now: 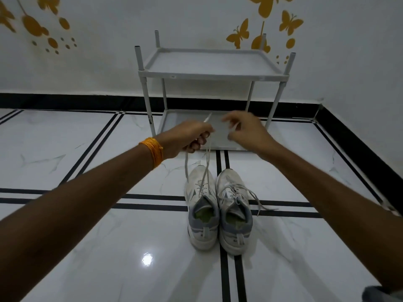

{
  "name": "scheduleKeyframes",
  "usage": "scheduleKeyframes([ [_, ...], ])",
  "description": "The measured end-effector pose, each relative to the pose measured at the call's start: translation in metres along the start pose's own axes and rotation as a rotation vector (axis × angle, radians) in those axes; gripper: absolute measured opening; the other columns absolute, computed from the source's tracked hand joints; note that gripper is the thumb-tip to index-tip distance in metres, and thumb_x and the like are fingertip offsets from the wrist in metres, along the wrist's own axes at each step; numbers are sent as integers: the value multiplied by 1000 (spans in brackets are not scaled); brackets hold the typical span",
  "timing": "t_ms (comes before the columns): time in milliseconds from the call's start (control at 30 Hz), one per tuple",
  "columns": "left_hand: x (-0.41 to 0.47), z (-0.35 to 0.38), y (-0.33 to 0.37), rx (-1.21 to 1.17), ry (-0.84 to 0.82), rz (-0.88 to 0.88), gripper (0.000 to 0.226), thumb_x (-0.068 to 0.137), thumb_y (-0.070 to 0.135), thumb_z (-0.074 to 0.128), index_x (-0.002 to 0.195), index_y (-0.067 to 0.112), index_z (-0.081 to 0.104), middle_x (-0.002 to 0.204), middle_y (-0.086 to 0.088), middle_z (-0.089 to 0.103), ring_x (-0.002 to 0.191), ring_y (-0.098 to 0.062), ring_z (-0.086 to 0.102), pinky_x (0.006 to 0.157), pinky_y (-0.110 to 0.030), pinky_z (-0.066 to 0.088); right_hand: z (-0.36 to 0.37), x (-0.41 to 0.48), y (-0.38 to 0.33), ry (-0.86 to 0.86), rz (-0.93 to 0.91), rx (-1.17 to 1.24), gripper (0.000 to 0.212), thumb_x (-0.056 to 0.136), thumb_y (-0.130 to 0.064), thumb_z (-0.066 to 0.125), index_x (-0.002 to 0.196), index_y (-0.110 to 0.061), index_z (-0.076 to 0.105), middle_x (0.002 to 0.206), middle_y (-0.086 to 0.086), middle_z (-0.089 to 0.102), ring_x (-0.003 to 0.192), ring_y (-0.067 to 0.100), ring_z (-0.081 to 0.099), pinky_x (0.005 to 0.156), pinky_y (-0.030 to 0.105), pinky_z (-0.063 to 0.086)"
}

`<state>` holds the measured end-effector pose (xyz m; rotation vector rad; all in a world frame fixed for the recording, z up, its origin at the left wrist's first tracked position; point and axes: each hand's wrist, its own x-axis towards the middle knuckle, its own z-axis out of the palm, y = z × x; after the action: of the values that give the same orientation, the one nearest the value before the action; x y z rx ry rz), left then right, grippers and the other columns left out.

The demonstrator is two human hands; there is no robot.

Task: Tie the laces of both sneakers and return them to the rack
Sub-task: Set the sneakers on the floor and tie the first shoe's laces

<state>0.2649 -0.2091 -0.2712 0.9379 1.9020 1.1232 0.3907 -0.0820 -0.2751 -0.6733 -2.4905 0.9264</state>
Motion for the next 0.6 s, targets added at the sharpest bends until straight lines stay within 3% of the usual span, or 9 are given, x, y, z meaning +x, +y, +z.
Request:
scheduleKeyframes([
  [67, 0, 3, -2, -44, 16, -12, 30, 94, 31, 51, 67, 20, 51, 55, 6, 45, 49, -9, 39, 50, -21, 35, 16, -14, -2, -257, -27, -5, 21, 78, -14, 76, 98, -18, 69, 89, -2, 64, 77, 11, 59, 70, 30, 49],
  [133, -1, 4, -5, -76, 11, 10, 33, 95, 32, 49, 65, 20, 51, 55, 6, 44, 49, -10, 40, 51, -22, 35, 28, -18, -4, -188, -87, 66, 7, 80, -21, 76, 78, -19, 70, 76, -2, 66, 70, 12, 59, 68, 32, 49],
  [167, -1, 4, -7, -106, 5, 14, 33, 95, 33, 48, 65, 19, 51, 55, 5, 43, 49, -10, 39, 51, -22, 35, 29, -17, -3, -123, -97, 125, 9, 82, -20, 74, 74, -19, 70, 72, 0, 65, 68, 14, 59, 68, 32, 48],
  [233, -3, 2, -9, -181, -27, 8, 32, 96, 33, 46, 68, 18, 52, 58, 4, 43, 50, -10, 39, 53, -23, 35, 23, -14, 0, -77, -48, 283, 9, 87, -21, 70, 79, -16, 72, 72, 7, 64, 66, 21, 56, 65, 32, 47],
  [400, -7, 1, -19, -201, -158, 71, 10, 82, 16, 56, 80, 14, 47, 72, 0, 44, 65, -12, 42, 64, -24, 41, 2, -14, -11, -72, 66, 550, 20, 94, -28, 60, 86, -11, 68, 65, -2, 55, 58, 10, 50, 55, 22, 41],
  [500, -5, 13, -25, 101, 20, 114, 36, 72, 4, 71, 96, 12, 46, 84, -2, 49, 73, -14, 48, 60, -21, 45, -5, -8, -37, -72, 32, 630, 23, 97, -28, 55, 87, -10, 65, 64, -2, 58, 56, 10, 52, 51, 21, 43],
  [600, -3, 37, -33, 390, 353, 337, 38, 71, -5, 68, 97, 10, 44, 78, -1, 51, 63, -17, 50, 48, -22, 41, -8, -1, -60, -95, -8, 740, 19, 98, -22, 53, 93, -7, 64, 69, 2, 62, 58, 11, 58, 51, 21, 49],
])
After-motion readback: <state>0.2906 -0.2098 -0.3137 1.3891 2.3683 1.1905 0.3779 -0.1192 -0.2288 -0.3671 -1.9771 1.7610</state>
